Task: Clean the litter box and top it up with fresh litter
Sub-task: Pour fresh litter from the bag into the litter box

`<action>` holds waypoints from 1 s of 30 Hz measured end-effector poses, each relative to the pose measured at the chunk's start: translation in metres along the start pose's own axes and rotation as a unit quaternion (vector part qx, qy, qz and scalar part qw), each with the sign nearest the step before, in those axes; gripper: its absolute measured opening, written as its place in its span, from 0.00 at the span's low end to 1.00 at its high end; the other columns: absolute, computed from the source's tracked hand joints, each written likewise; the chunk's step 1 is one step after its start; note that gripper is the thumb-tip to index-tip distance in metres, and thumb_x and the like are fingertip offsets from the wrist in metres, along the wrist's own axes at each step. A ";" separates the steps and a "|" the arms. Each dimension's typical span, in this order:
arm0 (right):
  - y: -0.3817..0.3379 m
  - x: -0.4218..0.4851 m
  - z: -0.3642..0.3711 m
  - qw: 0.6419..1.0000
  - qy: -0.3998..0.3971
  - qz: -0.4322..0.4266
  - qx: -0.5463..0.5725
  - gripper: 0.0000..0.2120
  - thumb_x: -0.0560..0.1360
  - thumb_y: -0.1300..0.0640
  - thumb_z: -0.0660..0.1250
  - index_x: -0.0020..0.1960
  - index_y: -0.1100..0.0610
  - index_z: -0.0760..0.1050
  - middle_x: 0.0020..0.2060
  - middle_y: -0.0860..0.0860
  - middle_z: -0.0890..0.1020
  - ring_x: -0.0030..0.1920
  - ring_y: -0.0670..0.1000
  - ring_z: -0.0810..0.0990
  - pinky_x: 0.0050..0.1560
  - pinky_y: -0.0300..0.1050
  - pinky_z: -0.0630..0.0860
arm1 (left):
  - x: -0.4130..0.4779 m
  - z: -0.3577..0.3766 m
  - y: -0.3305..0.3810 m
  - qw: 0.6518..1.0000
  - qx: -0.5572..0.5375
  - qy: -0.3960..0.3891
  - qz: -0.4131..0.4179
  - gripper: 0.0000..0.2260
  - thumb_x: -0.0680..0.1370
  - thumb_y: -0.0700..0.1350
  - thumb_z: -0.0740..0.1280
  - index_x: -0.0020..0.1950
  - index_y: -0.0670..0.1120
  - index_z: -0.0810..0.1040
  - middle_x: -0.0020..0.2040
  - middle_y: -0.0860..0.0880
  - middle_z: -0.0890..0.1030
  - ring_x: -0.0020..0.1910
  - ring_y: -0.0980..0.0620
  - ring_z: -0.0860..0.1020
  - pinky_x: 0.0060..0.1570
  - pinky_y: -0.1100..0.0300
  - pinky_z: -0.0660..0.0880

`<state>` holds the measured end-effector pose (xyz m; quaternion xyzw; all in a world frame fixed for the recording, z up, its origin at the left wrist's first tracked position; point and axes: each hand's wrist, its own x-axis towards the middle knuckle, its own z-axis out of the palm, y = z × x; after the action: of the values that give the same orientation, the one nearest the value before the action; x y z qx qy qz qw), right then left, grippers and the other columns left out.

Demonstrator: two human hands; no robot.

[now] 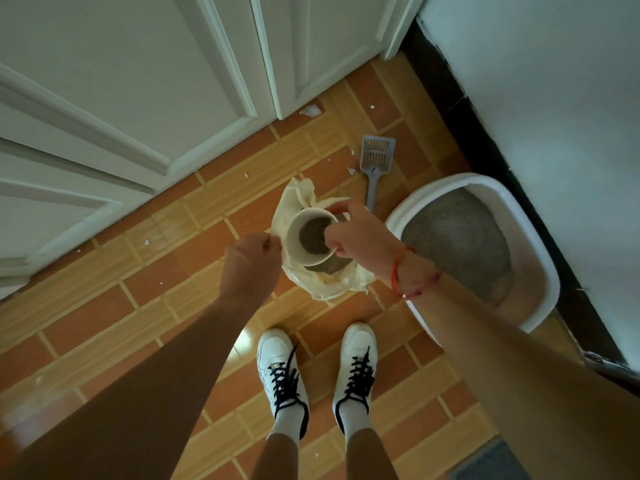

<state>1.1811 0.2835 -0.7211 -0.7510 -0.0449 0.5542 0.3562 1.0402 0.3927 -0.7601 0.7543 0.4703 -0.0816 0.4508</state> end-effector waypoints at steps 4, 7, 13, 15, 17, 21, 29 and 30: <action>-0.007 -0.034 -0.026 0.992 0.016 -0.025 0.125 0.23 0.65 0.63 0.66 0.59 0.52 0.73 0.50 0.51 0.77 0.51 0.51 0.78 0.59 0.57 0.78 | -0.005 0.006 0.010 0.999 0.044 0.007 -0.005 0.18 0.82 0.40 0.60 0.33 0.37 0.74 0.26 0.47 0.70 0.24 0.53 0.65 0.23 0.63 0.61; -0.003 -0.052 -0.050 0.977 0.039 -0.041 0.205 0.18 0.68 0.67 0.66 0.55 0.52 0.72 0.55 0.55 0.77 0.55 0.53 0.79 0.59 0.53 0.79 | -0.006 0.009 0.016 0.998 0.058 0.012 -0.015 0.18 0.82 0.40 0.60 0.31 0.39 0.71 0.26 0.48 0.69 0.24 0.53 0.65 0.21 0.64 0.60; 0.036 -0.059 -0.102 0.958 0.137 0.003 0.252 0.25 0.67 0.60 0.68 0.64 0.57 0.72 0.54 0.59 0.82 0.54 0.56 0.83 0.55 0.50 0.79 | -0.008 0.017 0.023 0.996 0.083 0.028 -0.005 0.18 0.81 0.39 0.61 0.33 0.34 0.74 0.26 0.45 0.70 0.25 0.51 0.66 0.25 0.60 0.63; 0.056 -0.058 -0.115 0.959 0.168 0.023 0.229 0.16 0.71 0.60 0.68 0.59 0.56 0.75 0.51 0.57 0.82 0.53 0.55 0.83 0.51 0.48 0.78 | -0.008 0.020 0.023 0.996 0.089 0.027 0.002 0.18 0.81 0.39 0.61 0.34 0.32 0.73 0.27 0.44 0.70 0.26 0.50 0.67 0.28 0.57 0.63; 0.077 -0.056 -0.126 0.957 0.203 0.047 0.200 0.07 0.74 0.60 0.67 0.52 0.54 0.77 0.50 0.55 0.80 0.53 0.54 0.81 0.48 0.48 0.78 | -0.008 0.023 0.023 0.995 0.098 0.030 0.007 0.18 0.81 0.40 0.61 0.34 0.31 0.73 0.27 0.44 0.69 0.27 0.49 0.67 0.28 0.57 0.62; 0.117 -0.057 -0.145 0.936 0.298 0.105 0.156 0.06 0.71 0.56 0.71 0.47 0.55 0.78 0.43 0.51 0.80 0.45 0.49 0.80 0.42 0.45 0.78 | -0.007 0.026 0.023 0.990 0.133 0.035 0.014 0.17 0.82 0.40 0.60 0.34 0.34 0.74 0.27 0.44 0.70 0.26 0.50 0.67 0.28 0.58 0.63; 0.174 -0.078 -0.173 0.881 0.422 0.210 0.040 0.21 0.62 0.53 0.78 0.53 0.54 0.77 0.46 0.50 0.82 0.49 0.53 0.80 0.47 0.44 0.72 | -0.008 0.025 0.031 0.985 0.165 0.037 0.037 0.17 0.83 0.41 0.59 0.36 0.39 0.77 0.30 0.44 0.75 0.27 0.48 0.72 0.28 0.59 0.66; 0.178 -0.080 -0.174 0.876 0.427 0.222 0.015 0.23 0.61 0.52 0.78 0.53 0.52 0.75 0.50 0.51 0.81 0.51 0.55 0.78 0.51 0.47 0.74 | -0.007 0.026 0.030 0.985 0.162 0.036 0.038 0.17 0.83 0.41 0.59 0.36 0.38 0.77 0.29 0.44 0.75 0.27 0.48 0.71 0.28 0.59 0.66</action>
<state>1.2425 0.0296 -0.7380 -0.8996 0.2878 0.2446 0.2193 1.0679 0.3638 -0.7533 0.8371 0.4378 -0.1128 0.3080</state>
